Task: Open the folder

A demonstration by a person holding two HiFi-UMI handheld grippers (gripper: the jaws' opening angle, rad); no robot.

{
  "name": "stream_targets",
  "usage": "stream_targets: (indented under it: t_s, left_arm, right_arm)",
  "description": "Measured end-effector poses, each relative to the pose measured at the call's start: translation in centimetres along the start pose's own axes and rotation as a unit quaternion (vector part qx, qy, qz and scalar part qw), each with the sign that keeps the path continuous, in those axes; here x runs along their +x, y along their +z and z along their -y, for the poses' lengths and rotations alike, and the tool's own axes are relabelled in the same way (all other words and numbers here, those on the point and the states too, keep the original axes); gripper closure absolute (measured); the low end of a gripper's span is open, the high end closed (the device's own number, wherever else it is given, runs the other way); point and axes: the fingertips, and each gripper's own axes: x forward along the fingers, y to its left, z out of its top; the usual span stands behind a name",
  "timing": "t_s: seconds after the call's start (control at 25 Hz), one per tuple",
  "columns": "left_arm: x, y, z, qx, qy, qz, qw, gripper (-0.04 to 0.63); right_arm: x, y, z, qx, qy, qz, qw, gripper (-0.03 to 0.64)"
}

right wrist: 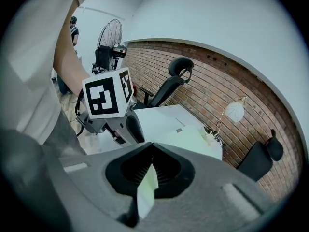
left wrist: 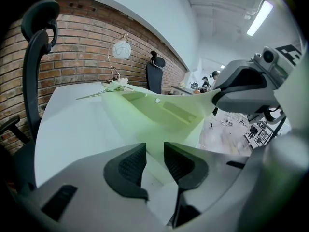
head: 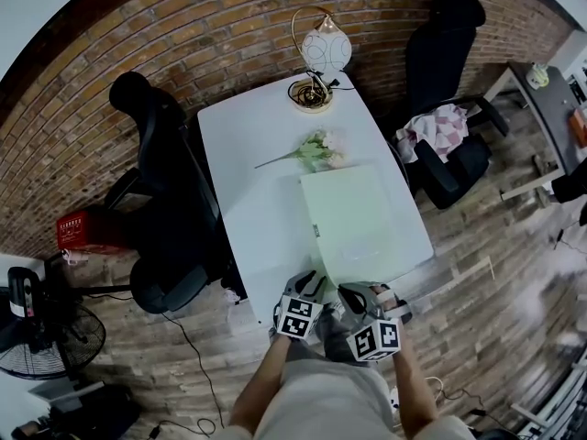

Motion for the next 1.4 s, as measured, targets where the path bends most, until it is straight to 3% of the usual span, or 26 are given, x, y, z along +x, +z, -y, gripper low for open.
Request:
stream_targets:
  t_s: [0.72,1.4]
  left_arm:
    - [0.0,0.1,-0.1,0.014,-0.005,-0.008,0.9998,0.483]
    - [0.3,-0.5,-0.3,0.024,-0.01,-0.019,0.9995,0.48]
  right_arm:
    - [-3.1,0.7,2.8,0.032,-0.069,0.006,0.997,0.611]
    - [-6.4,0.4,6.7,0.083,-0.148,0.011,0.985,0.611]
